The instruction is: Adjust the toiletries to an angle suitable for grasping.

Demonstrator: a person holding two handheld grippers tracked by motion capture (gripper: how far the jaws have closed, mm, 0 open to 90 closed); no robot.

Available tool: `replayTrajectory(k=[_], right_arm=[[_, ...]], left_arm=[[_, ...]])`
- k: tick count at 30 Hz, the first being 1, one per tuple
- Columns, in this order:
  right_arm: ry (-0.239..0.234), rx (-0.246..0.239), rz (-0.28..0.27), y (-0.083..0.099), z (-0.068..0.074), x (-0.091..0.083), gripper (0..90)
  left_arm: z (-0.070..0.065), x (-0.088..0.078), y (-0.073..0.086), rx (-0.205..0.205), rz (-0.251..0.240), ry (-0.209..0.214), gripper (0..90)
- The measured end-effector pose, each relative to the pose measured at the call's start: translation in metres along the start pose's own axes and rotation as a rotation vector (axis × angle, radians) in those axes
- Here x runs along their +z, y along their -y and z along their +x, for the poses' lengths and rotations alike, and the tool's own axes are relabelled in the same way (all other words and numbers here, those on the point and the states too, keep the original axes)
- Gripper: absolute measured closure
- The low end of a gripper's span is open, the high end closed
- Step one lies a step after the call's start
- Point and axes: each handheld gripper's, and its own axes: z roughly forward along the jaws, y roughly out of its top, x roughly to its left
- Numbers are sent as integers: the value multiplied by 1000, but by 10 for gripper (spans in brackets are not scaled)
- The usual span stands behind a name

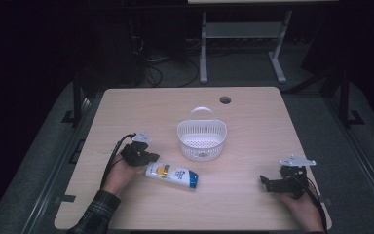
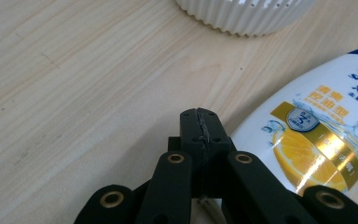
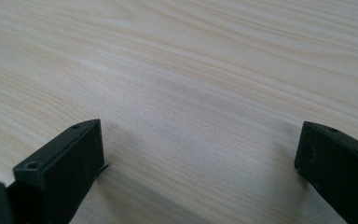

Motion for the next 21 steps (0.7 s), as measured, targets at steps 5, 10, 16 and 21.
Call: replayTrajectory(k=[5, 10, 16, 21], right_arm=[[0, 0, 0, 0, 0, 0, 8], [0, 0, 0, 0, 0, 0, 7], [0, 0, 0, 0, 0, 0, 8], [0, 0, 0, 0, 0, 0, 7]], left_arm=[[-6, -3, 6, 10, 14, 12, 900], [-11, -8, 14, 12, 18, 19, 900], [-17, -14, 23, 13, 21, 22, 900], [-23, -20, 30, 23, 18, 22, 900]])
